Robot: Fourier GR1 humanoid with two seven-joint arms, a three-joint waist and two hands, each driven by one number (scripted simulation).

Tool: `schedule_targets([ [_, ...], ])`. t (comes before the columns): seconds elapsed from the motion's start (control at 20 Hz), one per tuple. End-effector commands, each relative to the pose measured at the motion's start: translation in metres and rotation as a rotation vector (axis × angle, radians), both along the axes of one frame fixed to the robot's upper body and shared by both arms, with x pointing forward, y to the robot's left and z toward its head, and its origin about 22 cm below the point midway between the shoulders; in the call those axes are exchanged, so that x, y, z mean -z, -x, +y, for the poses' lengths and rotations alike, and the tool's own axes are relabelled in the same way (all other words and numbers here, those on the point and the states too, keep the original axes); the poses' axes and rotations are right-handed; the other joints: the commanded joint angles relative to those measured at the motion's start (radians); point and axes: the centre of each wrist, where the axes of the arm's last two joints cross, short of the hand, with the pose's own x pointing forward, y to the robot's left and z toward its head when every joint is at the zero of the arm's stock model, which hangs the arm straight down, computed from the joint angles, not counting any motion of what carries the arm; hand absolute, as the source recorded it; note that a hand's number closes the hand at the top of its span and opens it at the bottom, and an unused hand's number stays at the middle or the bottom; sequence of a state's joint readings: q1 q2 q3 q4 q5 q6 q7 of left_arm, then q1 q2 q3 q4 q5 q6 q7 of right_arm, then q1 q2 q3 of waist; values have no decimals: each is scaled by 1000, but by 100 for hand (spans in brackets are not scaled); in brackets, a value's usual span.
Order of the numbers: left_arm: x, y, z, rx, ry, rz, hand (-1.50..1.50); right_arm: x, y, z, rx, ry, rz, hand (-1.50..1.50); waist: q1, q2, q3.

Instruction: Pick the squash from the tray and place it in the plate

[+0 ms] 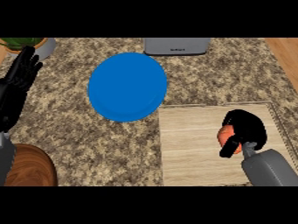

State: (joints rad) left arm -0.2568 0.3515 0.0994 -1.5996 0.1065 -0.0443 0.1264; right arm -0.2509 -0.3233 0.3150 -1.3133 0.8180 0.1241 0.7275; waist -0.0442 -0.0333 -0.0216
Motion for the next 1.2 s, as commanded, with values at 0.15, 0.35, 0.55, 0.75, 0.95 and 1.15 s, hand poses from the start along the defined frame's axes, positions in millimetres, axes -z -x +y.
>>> schedule_targets([
  [0.15,9,10,17,-80,-10,23,0,36,61,11,501,99,-7,150,-78,-10,11],
  [0.35,7,7,5,-50,-7,24,0,11,82,49,543,136,-162,150,-62,-4,12],
  [0.55,8,7,-2,-32,-5,13,0,-26,100,100,542,63,-314,150,-26,5,15],
  [0.75,4,5,-4,5,3,-3,0,-63,119,137,448,28,-519,150,10,16,18],
  [0.95,-2,0,-10,26,-3,-11,0,-86,134,164,356,-58,-703,150,30,22,20],
  [1.15,2,-3,-16,38,-6,-17,0,-102,128,173,307,-63,-775,150,46,33,20],
])
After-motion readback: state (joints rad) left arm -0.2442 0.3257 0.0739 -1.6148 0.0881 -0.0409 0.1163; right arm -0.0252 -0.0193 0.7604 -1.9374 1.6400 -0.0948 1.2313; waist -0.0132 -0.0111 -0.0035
